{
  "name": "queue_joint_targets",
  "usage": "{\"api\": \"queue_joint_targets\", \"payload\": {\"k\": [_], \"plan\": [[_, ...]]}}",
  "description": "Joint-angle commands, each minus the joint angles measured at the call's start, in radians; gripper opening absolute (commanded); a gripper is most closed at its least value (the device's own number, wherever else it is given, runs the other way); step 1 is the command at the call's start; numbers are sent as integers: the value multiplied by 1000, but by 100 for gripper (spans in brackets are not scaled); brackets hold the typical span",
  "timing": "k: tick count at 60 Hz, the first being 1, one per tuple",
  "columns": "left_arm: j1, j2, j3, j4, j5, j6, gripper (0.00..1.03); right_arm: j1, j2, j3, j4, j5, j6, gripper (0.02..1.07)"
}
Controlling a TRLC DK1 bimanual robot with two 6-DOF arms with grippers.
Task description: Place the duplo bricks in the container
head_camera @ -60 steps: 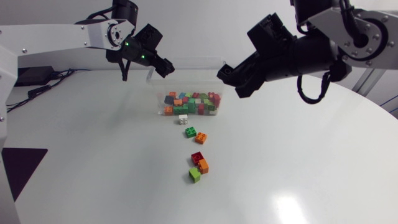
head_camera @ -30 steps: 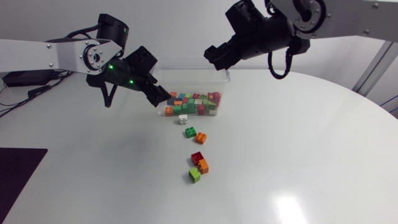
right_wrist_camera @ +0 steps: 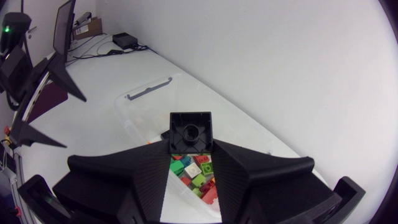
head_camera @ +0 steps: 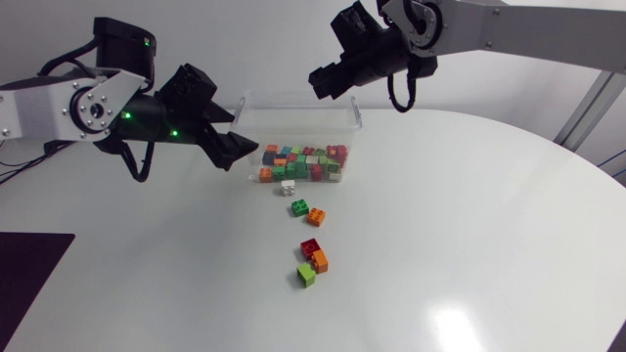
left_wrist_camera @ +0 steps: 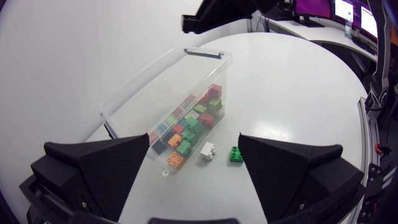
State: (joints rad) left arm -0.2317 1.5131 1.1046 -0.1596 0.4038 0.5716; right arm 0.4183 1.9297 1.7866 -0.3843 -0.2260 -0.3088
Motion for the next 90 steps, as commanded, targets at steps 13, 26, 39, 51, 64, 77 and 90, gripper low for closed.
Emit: {"api": "queue_joint_targets", "payload": {"k": [13,26,39,51,64,77,90], "plan": [[-15,-57,-170,28,43,28,99,2,184,174,7,20,66,40],[-70,-65,-244,11,47,70,99,0,281,298,-36,47,70,54],[-159,-2,-270,-9,23,70,99,-1,310,333,-61,62,70,102],[-242,56,-279,-20,-28,62,99,2,196,234,-50,70,70,102],[-339,102,-290,-38,-83,-21,99,16,6,-9,18,88,70,102],[-402,151,-259,-84,-135,-78,99,40,-178,-260,82,113,76,102],[-432,191,-219,-112,-161,-127,98,51,-334,-434,93,126,94,102]]}}
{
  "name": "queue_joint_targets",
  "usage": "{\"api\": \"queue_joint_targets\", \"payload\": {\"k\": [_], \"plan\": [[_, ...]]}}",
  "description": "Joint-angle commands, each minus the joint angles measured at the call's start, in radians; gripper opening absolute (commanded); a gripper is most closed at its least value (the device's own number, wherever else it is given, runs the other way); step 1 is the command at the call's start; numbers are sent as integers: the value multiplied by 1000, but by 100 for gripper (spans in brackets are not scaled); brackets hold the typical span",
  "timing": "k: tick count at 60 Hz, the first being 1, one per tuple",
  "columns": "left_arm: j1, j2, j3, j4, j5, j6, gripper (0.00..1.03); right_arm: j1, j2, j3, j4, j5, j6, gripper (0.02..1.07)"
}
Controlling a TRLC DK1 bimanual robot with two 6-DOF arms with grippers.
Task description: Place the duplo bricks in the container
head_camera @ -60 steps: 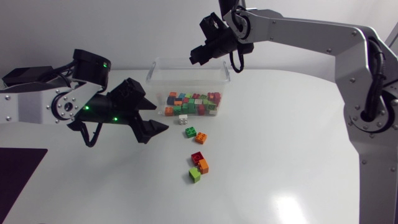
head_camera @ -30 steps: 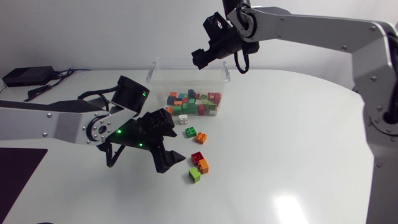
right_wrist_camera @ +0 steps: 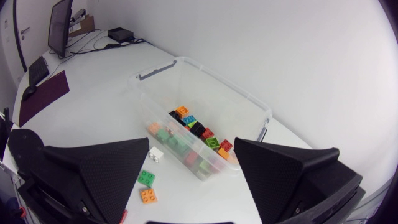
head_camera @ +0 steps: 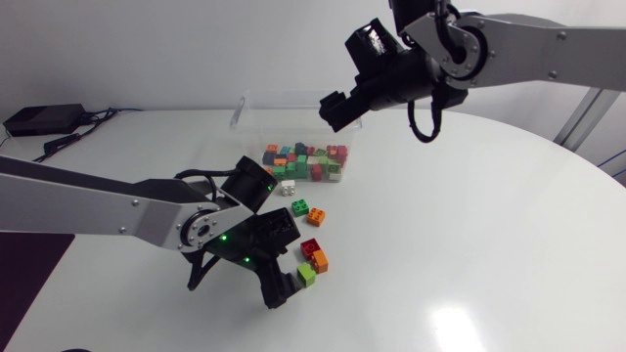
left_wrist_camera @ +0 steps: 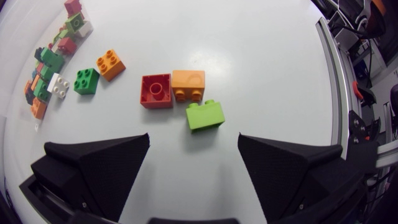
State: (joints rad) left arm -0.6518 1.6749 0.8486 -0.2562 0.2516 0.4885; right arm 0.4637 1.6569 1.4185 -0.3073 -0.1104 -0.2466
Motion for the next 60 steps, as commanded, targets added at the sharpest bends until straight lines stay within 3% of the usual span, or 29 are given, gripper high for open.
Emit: {"api": "queue_joint_targets", "payload": {"k": [1,22,31,37,47,53,60], "plan": [[-14,32,41,-20,-11,-48,98,6,-71,-75,16,11,32,102],[-58,106,106,-32,-52,-105,96,24,-263,-313,20,46,59,102],[-71,143,124,-32,-66,-114,90,39,-322,-389,22,64,69,102],[-74,149,127,-32,-69,-114,79,59,-358,-432,20,75,86,102],[-71,164,132,-28,-68,-111,51,84,-371,-486,10,98,95,102],[-68,167,129,-28,-68,-108,23,82,-364,-484,-46,98,96,102],[-68,149,110,-31,-68,-91,20,81,-356,-481,-98,98,112,102]]}}
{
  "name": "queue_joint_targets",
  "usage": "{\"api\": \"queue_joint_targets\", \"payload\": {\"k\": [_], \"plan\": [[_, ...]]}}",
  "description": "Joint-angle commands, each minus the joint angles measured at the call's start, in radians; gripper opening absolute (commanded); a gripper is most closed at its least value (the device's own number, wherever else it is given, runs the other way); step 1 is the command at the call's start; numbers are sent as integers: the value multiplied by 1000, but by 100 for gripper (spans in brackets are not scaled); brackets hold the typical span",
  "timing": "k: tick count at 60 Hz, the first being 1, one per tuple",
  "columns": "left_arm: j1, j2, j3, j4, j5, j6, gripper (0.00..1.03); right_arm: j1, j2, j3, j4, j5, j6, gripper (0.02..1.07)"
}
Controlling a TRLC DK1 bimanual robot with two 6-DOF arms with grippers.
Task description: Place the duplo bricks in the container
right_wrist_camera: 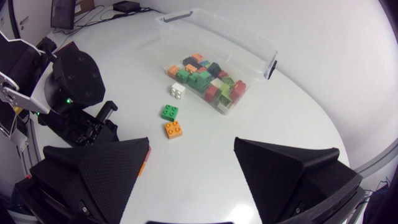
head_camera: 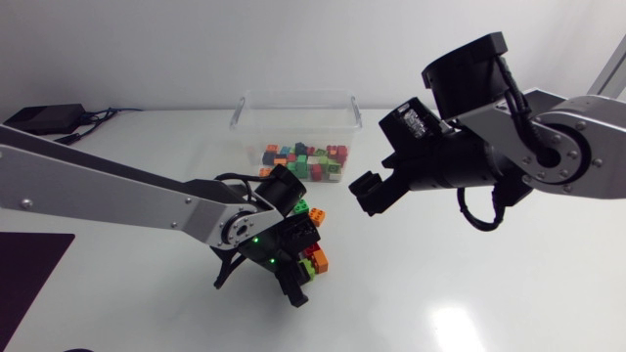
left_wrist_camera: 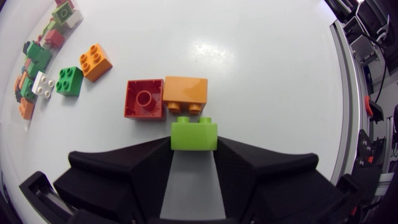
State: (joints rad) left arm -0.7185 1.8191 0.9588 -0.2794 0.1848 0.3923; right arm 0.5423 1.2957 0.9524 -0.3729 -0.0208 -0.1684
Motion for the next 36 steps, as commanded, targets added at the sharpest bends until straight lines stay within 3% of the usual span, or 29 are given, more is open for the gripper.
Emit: {"api": "queue_joint_targets", "payload": {"k": [1,16,36], "plan": [[1,-3,-3,-7,-1,8,20,2,5,-14,-38,10,35,102],[37,-126,-69,-50,-2,59,19,4,76,8,-110,12,56,102],[162,-290,-132,-66,-2,88,19,61,226,49,-126,-25,90,99]]}}
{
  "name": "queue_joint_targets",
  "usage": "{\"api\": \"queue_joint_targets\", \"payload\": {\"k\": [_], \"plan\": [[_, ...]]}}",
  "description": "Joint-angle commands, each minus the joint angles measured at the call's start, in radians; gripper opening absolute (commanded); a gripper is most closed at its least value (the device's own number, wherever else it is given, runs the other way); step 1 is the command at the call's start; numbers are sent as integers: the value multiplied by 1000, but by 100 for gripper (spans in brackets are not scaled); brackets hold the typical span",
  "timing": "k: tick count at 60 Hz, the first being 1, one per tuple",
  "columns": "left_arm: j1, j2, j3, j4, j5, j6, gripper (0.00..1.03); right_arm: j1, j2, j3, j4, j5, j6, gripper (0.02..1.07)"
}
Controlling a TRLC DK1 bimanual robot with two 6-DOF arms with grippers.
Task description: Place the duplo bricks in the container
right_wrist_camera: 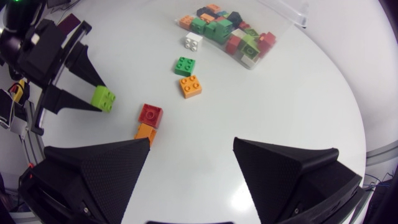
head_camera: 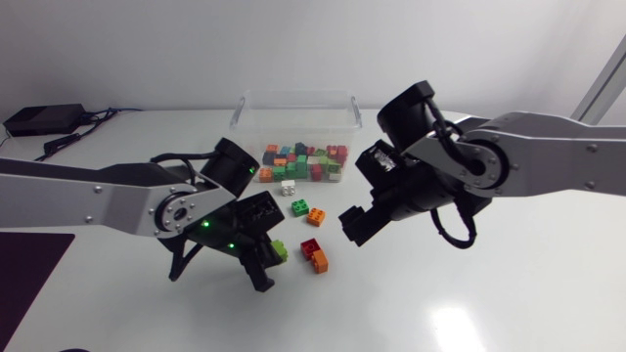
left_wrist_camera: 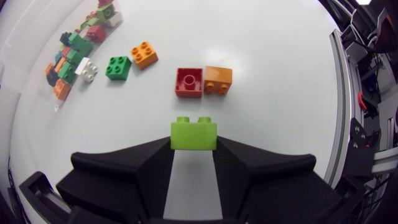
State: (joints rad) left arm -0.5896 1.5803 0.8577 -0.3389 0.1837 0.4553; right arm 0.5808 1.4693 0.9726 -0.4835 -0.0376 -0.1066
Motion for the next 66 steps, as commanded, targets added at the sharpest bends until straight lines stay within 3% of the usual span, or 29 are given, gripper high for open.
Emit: {"api": "queue_joint_targets", "payload": {"k": [1,24,52,66], "plan": [[39,-60,-32,-6,-1,25,19,27,59,32,-17,-12,30,99],[177,-174,-9,69,-3,33,19,117,289,160,-84,-24,56,99],[330,-174,81,285,13,-20,19,152,450,253,-138,-50,79,92],[352,-118,130,377,14,-50,19,160,487,256,-132,-53,79,72]]}}
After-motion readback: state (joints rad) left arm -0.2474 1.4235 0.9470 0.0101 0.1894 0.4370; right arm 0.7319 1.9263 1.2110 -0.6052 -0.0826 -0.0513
